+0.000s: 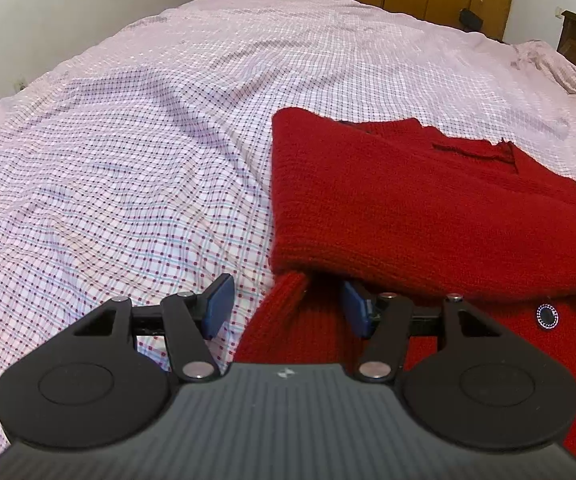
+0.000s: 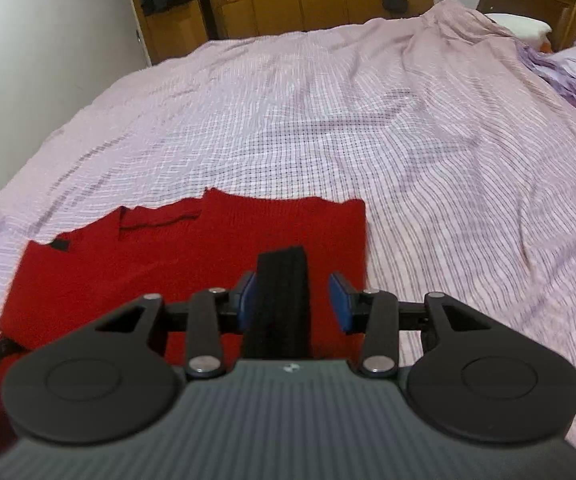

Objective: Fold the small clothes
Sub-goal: 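Pinch the black cuff on the folded sleeve with the right tool, then lay the black cuff flat on the body with the right tool and release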

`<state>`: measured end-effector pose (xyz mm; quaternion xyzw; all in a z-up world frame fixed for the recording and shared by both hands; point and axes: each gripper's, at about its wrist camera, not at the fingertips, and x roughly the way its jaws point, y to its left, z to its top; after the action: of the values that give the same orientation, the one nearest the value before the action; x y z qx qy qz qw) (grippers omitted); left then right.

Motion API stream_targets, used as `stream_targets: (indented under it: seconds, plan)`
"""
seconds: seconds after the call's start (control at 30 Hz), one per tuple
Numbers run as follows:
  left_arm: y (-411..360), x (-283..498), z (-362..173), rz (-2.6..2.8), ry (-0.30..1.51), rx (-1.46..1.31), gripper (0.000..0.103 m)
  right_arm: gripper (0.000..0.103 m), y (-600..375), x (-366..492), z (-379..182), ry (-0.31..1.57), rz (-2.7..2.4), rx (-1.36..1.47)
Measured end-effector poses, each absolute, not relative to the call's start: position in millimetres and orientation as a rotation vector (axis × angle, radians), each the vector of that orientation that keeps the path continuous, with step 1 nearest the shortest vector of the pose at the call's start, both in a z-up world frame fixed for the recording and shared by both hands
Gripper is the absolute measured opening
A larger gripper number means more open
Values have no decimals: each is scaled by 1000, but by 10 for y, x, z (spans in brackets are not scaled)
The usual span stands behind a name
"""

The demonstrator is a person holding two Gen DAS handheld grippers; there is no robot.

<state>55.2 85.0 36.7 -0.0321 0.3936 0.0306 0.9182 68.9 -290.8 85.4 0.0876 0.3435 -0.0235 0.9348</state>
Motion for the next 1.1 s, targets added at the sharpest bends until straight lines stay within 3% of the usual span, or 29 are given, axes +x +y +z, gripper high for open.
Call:
stream_targets:
  seconds: [0.27,0.3,0.33,0.63,0.9,1.1]
  plan:
    - [804,568,395,65,778,-42,64,42,-2844,1233,481,803,-7,142]
    - [803,574,395,63,776,-41,64,37,-2823,1239,480,799,4,136]
    - [802,583,390,62,776,-37,64,13,-2800,1239,497,790,16,120]
    - [784,658,291,81,773,-4,64,12,-2752,1056,1144,489,-49,72]
    - [718,747,234,86,780,33,64,14,-2890,1476,443,706,-161,46]
    - [771,623,389,38,784,17,64,19,-2920,1470,348,703,-165,64]
